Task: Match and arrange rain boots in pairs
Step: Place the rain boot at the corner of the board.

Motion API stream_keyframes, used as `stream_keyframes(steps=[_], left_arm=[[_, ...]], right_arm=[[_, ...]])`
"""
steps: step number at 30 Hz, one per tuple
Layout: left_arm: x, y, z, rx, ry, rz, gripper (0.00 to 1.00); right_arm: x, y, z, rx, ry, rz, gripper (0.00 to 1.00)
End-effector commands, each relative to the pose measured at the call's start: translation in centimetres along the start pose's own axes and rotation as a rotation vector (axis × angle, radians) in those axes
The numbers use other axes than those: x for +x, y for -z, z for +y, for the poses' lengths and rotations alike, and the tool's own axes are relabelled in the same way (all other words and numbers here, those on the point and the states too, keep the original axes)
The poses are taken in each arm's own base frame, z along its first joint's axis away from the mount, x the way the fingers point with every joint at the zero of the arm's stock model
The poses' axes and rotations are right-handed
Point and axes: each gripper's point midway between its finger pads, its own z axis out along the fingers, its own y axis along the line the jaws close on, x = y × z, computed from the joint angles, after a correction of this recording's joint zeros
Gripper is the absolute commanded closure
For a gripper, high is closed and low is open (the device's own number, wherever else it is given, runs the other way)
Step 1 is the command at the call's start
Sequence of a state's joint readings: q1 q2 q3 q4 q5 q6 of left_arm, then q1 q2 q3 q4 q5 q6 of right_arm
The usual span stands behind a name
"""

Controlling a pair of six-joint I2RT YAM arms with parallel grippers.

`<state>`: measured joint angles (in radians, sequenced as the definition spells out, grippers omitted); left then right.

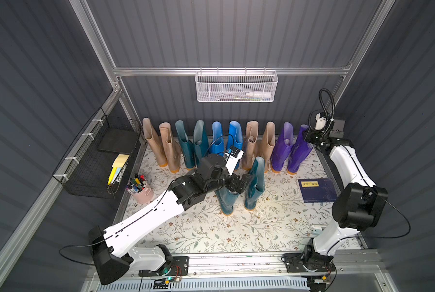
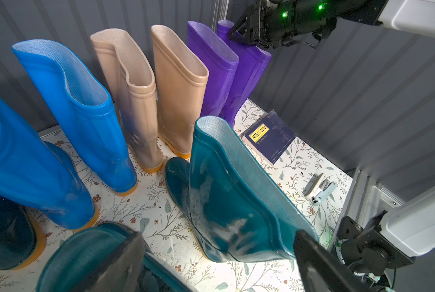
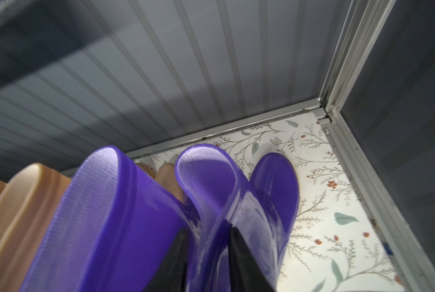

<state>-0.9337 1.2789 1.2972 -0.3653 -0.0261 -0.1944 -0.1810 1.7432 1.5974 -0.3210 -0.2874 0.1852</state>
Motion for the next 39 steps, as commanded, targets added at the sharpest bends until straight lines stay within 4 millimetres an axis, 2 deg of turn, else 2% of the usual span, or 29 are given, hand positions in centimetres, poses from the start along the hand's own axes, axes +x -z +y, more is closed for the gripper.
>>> stream_keyframes(steps=[1, 15, 21, 25, 27, 29, 33, 36, 39], left_arm=[[0.2, 0.5, -0.1, -0.002, -0.011, -0.002, 0.06], [0.1, 0.7, -0.1, 0.0, -0.008, -0.01, 0.06], [0.1, 0.7, -0.1, -0.001, -0.007, -0.011, 0.05], [0.1, 0.7, 0.0, -0.004, -0.007, -0.012, 0.05], [0.1, 0.7, 0.0, -0.003, -0.008, -0.012, 0.05], [0.2, 0.5, 0.0, -0.005, -0.008, -0.006, 0.05], [0.2, 0.5, 0.0, -0.005, -0.007, -0.007, 0.05], [0.2, 0.5, 0.0, -0.003, -0.007, -0.008, 0.05], [0.3, 0.5, -0.1, 0.002, -0.006, -0.006, 0.05]], right_arm=[[-1.0, 0.8, 2.2, -0.097, 0.049, -0.021, 0.74], [-0.9, 2.3, 5.0, -0.24, 0.11, -0.057, 0.84], [-0.6, 2.0, 4.8, -0.235, 0.111, -0.047, 0.9], [-0.5, 1.8, 4.6, -0.223, 0.107, -0.038, 0.9], [-0.5, 1.8, 4.4, -0.211, 0.107, -0.036, 0.87], [-0.5, 1.8, 4.1, -0.196, 0.106, -0.035, 0.73], [-1.2, 2.9, 4.3, -0.184, 0.099, -0.06, 0.52], [-1.8, 4.2, 4.2, -0.143, 0.089, -0.09, 0.43], [-2.5, 5.5, 4.0, -0.099, 0.09, -0.114, 0.39]])
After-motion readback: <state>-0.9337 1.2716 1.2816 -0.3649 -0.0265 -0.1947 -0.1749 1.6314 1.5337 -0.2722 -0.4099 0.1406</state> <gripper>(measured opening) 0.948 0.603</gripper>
